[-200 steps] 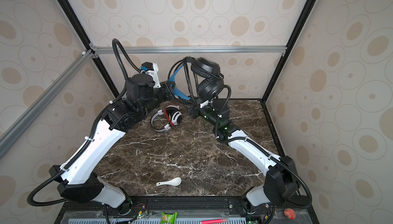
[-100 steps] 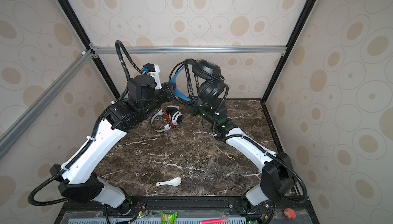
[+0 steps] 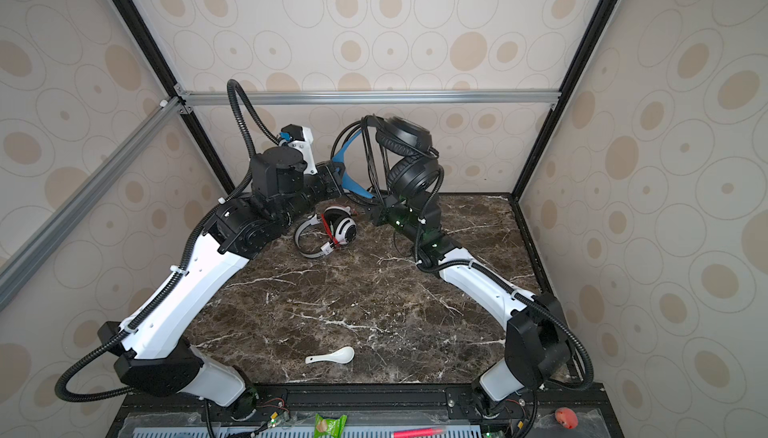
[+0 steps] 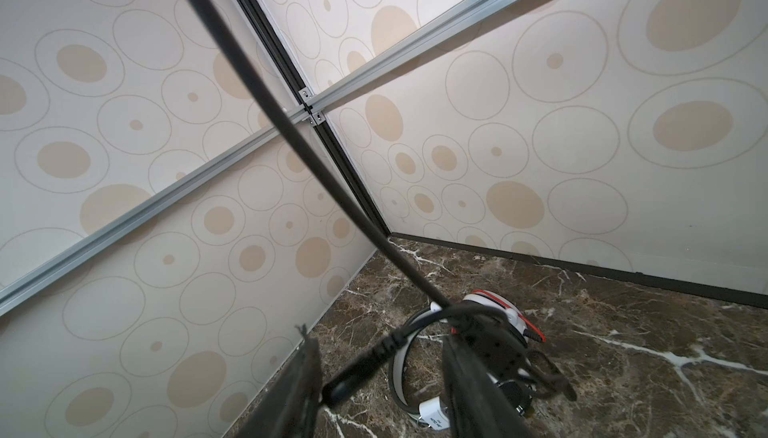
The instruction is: Wrap the headphones
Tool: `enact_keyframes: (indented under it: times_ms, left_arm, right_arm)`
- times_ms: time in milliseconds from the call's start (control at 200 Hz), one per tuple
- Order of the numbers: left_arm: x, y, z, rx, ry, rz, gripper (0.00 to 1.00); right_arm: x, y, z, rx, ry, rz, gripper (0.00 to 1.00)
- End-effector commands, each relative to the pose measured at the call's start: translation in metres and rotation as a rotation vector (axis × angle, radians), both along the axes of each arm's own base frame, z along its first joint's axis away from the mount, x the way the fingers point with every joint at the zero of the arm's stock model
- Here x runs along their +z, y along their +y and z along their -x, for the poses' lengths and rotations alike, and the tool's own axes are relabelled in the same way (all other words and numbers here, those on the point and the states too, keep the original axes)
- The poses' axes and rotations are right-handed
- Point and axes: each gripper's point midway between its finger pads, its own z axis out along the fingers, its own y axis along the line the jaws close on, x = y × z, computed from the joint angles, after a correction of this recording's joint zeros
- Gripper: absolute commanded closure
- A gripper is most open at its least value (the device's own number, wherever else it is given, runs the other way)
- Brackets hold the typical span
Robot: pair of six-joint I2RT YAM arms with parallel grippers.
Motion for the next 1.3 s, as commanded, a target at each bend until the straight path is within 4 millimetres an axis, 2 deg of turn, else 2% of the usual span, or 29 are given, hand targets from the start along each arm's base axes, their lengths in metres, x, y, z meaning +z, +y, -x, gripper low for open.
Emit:
enact_keyframes:
  times_ms: [0,440,615,735,845,1055,1295]
  left_arm:
    - [0.044,0.002,0.008,-0.008,-0.096,0.132,1.0]
    - [0.043,-0.002,0.011,-0.014,-0.105,0.111,1.0]
    - [0.042,-0.003,0.01,-0.015,-0.103,0.11,1.0]
    - [0.044,-0.004,0.01,-0.015,-0.109,0.111,1.0]
    - [0.056,0.001,0.011,0.001,-0.137,0.096,1.0]
    - [0.077,0.014,0.011,0.036,-0.191,0.049,1.0]
    - [0.093,0.019,0.01,0.042,-0.225,0.039,1.0]
  right_arm:
    - [0.007,0.002,-0.002,0.022,0.006,-0.043,0.53]
    - [0.004,-0.001,-0.006,0.036,0.03,-0.083,0.59]
    - [0.003,-0.004,-0.007,0.031,0.032,-0.086,0.75]
    - [0.001,-0.005,-0.005,0.032,0.034,-0.071,0.9]
    - [-0.018,-0.01,0.002,0.033,0.054,-0.029,1.0]
    - [-0.063,-0.028,0.017,0.007,0.094,0.045,1.0]
    - [-0.116,-0.043,0.021,-0.017,0.19,0.08,1.0]
